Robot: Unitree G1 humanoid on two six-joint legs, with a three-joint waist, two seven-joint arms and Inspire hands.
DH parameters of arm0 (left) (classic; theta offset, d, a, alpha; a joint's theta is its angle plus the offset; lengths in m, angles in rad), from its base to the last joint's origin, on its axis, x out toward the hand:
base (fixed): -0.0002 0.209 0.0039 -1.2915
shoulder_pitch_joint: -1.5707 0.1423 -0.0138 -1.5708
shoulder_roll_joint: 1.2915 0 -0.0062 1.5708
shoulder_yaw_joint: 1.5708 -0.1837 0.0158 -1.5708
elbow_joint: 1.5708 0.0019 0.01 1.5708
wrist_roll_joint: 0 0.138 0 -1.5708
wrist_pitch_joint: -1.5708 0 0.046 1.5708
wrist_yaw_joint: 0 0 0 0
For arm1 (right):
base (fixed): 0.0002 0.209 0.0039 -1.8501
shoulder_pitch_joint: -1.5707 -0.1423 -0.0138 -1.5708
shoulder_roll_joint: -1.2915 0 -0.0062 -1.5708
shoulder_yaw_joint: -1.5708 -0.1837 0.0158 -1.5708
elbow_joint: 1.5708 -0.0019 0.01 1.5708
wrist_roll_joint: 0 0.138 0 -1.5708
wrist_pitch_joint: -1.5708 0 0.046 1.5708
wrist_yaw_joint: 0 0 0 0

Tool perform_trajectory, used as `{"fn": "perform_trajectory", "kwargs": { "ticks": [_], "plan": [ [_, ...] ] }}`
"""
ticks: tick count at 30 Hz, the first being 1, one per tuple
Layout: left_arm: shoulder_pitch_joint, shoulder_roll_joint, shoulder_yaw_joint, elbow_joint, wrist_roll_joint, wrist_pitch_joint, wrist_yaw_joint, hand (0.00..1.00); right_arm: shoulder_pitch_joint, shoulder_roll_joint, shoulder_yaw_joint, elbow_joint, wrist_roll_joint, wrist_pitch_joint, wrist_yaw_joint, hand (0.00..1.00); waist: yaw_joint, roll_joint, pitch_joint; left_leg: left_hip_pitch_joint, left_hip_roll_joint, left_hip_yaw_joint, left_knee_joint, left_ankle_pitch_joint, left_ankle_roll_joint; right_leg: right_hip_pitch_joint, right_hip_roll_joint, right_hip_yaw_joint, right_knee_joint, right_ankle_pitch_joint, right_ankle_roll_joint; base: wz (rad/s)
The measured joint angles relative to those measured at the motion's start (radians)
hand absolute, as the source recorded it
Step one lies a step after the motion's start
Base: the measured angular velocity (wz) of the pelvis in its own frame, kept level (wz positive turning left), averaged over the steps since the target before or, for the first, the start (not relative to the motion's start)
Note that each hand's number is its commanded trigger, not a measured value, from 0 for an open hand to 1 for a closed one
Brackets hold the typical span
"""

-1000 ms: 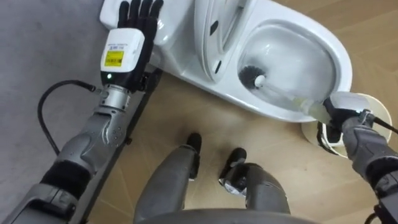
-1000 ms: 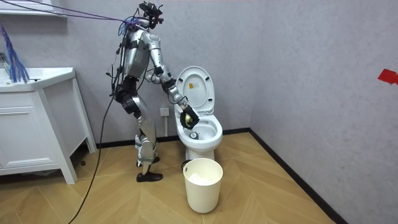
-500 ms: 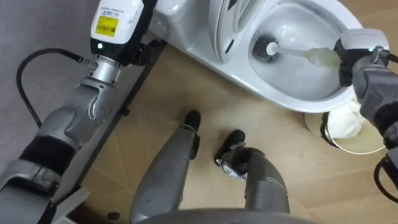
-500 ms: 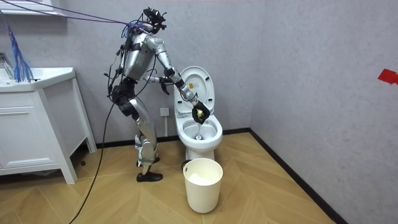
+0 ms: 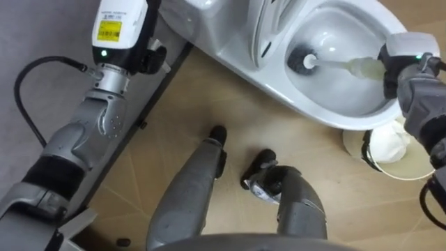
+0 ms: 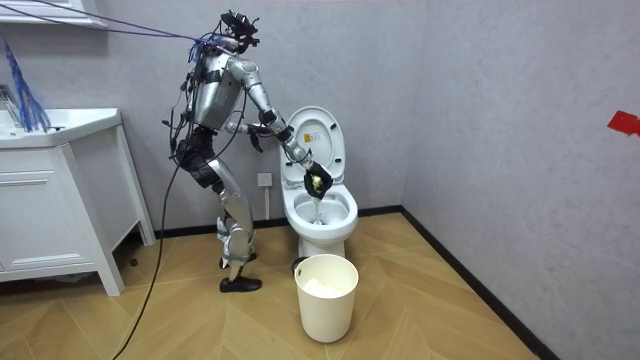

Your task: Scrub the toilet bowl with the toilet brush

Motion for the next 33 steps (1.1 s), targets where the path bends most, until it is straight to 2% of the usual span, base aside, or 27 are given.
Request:
{"fn": "perform_trajectory", "kwargs": {
  "ticks": [1,2,3,5,7,8,9,11,13,15,16,18,21,24,27,29,32,33],
  "plan": [
    [0.005,-0.001,-0.004,0.000,-0.008,0.000,-0.004,0.00,0.004,0.000,0.001,0.000,-0.004,0.011,-0.003,1.00,0.007,0.011,-0.0017,0.000,0.001,-0.001,0.000,0.000,0.000,0.001,0.001,0.000,-0.004,0.003,0.001,0.00],
    [0.016,-0.004,-0.010,0.000,-0.011,0.001,-0.012,0.00,0.012,0.001,0.000,0.000,-0.018,0.028,-0.010,1.00,0.008,0.034,-0.0087,0.000,-0.002,0.001,-0.003,0.002,0.004,0.002,0.000,0.000,-0.005,0.005,0.003,0.00],
    [0.027,-0.015,-0.015,0.006,-0.011,0.008,-0.016,0.00,0.028,0.005,0.001,0.000,-0.028,0.043,-0.020,1.00,0.009,0.052,-0.0200,0.003,-0.003,0.002,-0.009,0.004,0.006,0.005,-0.001,-0.003,-0.011,0.008,0.006,0.04],
    [0.058,-0.033,-0.008,0.000,-0.012,0.021,-0.019,0.00,0.052,0.022,0.000,-0.001,-0.028,0.056,-0.035,1.00,0.008,0.062,-0.0268,0.019,-0.001,0.007,-0.027,0.004,0.006,0.016,0.000,-0.002,-0.022,0.011,0.006,-0.07],
    [0.087,-0.045,-0.001,-0.010,-0.013,0.029,-0.018,0.00,0.085,0.037,-0.008,-0.046,-0.027,0.082,-0.041,1.00,0.004,0.073,-0.0340,0.029,0.004,0.009,-0.038,0.004,0.005,0.034,0.014,-0.009,-0.055,0.020,0.003,-0.09],
    [0.103,-0.044,0.013,-0.020,-0.012,0.031,-0.018,0.00,0.102,0.051,-0.009,-0.086,-0.049,0.105,-0.042,1.00,0.000,0.074,-0.0348,0.036,0.016,0.008,-0.053,0.006,0.001,0.047,0.028,-0.014,-0.085,0.031,-0.001,-0.09],
    [0.114,-0.044,0.025,-0.023,-0.012,0.032,-0.017,0.00,0.107,0.071,-0.010,-0.107,-0.060,0.130,-0.039,1.00,-0.002,0.074,-0.0352,0.043,0.022,0.005,-0.068,0.010,-0.005,0.059,0.044,-0.016,-0.112,0.043,-0.005,-0.06],
    [0.129,-0.045,0.039,-0.037,-0.011,0.035,-0.017,0.00,0.127,0.078,-0.010,-0.165,-0.080,0.161,-0.019,1.00,-0.003,0.074,-0.0361,0.051,0.032,0.005,-0.082,0.013,-0.010,0.075,0.059,-0.022,-0.139,0.052,-0.010,-0.02],
    [0.141,-0.046,0.044,-0.044,-0.021,0.037,-0.013,0.00,0.144,0.080,-0.010,-0.219,-0.109,0.189,0.008,1.00,-0.012,0.074,-0.0396,0.056,0.036,0.007,-0.089,0.016,-0.014,0.081,0.065,-0.023,-0.153,0.053,-0.012,0.06],
    [0.167,-0.053,0.048,-0.046,-0.035,0.042,0.019,0.00,0.181,0.083,-0.010,-0.333,-0.179,0.236,0.055,1.00,-0.031,0.072,-0.0414,0.063,0.038,0.008,-0.097,0.019,-0.017,0.087,0.069,-0.022,-0.160,0.055,-0.014,0.03],
    [0.176,-0.056,0.048,-0.047,-0.037,0.042,0.027,0.00,0.194,0.084,-0.010,-0.361,-0.200,0.244,0.066,1.00,-0.034,0.072,-0.0416,0.066,0.040,0.011,-0.097,0.019,-0.017,0.091,0.070,-0.020,-0.163,0.055,-0.014,-0.06],
    [0.204,-0.062,0.053,-0.050,-0.041,0.041,0.050,0.00,0.242,0.088,-0.010,-0.473,-0.256,0.277,0.118,1.00,-0.048,0.059,-0.0490,0.072,0.050,0.036,-0.096,0.018,-0.017,0.098,0.078,-0.009,-0.175,0.055,-0.014,-0.12],
    [0.210,-0.067,0.062,-0.050,-0.042,0.040,0.065,0.00,0.298,0.088,-0.030,-0.595,-0.311,0.298,0.186,1.00,-0.062,0.041,-0.0597,0.072,0.059,0.053,-0.087,0.018,-0.017,0.103,0.084,-0.003,-0.180,0.057,-0.018,-0.08],
    [0.208,-0.069,0.063,-0.048,-0.079,0.041,0.078,0.00,0.320,0.088,-0.031,-0.692,-0.325,0.320,0.249,1.00,-0.073,0.041,-0.0593,0.070,0.080,0.062,-0.076,0.015,-0.019,0.117,0.109,-0.003,-0.218,0.077,-0.023,-0.11],
    [0.203,-0.067,0.067,-0.048,-0.112,0.041,0.104,0.00,0.327,0.088,-0.041,-0.764,-0.369,0.327,0.317,1.00,-0.077,0.039,-0.0583,0.067,0.103,0.066,-0.078,-0.001,-0.023,0.111,0.124,0.005,-0.223,0.082,-0.029,-0.17],
    [0.201,-0.063,0.081,-0.048,-0.118,0.040,0.120,0.00,0.327,0.088,-0.041,-0.791,-0.371,0.327,0.345,1.00,-0.071,0.032,-0.0580,0.069,0.106,0.078,-0.079,-0.001,-0.024,0.106,0.126,0.013,-0.220,0.086,-0.034,-0.20],
    [0.199,-0.036,0.109,-0.075,-0.117,0.032,0.161,0.00,0.331,0.088,-0.042,-0.812,-0.393,0.327,0.366,1.00,-0.066,0.019,-0.0573,0.068,0.108,0.083,-0.080,0.002,-0.029,0.097,0.129,0.022,-0.205,0.087,-0.040,-0.08],
    [0.198,-0.027,0.119,-0.090,-0.112,0.019,0.191,0.00,0.332,0.088,-0.041,-0.822,-0.402,0.327,0.371,1.00,-0.065,0.016,-0.0570,0.068,0.108,0.083,-0.082,0.003,-0.030,0.097,0.130,0.022,-0.205,0.087,-0.042,0.00]
  ]
}}
